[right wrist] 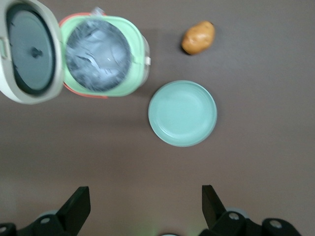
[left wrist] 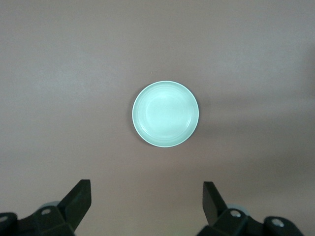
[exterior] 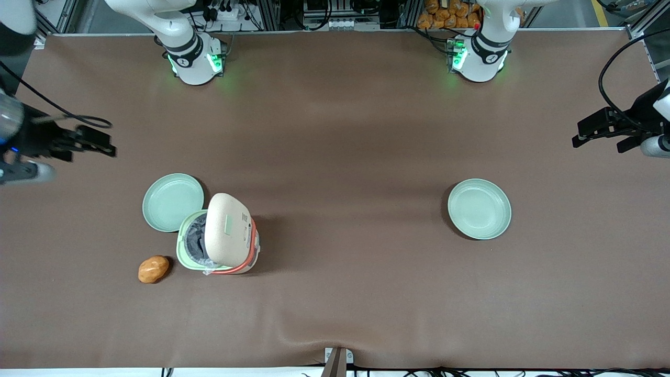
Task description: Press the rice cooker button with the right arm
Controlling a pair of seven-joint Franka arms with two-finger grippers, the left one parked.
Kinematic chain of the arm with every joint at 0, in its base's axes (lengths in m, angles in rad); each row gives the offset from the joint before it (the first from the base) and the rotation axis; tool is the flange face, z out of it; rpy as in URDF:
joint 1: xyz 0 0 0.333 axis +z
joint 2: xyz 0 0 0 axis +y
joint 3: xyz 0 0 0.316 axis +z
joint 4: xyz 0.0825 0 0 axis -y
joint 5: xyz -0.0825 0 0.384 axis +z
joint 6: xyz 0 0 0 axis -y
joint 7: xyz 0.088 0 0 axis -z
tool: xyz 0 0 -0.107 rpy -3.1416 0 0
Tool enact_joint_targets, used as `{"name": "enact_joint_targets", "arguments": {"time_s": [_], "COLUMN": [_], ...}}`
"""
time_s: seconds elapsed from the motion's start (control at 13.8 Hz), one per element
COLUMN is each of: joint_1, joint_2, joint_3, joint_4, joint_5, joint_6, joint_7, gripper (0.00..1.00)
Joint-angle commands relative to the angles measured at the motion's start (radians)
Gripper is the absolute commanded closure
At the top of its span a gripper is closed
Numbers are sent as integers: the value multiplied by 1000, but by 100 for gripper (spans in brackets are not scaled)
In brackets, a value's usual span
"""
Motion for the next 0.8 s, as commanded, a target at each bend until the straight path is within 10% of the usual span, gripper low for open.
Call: {"name": "enact_joint_targets", "arguments": {"time_s": [0.0,0.73], "joint_1": [-51,-55], "joint_2": [-55,-64], "joint_3": [4,-43], "joint_4": [-31,-33], "joint_5": [-15,-90], "joint_6": [-33,-39], "joint_7": [-51,-79], "gripper": [0,0]}}
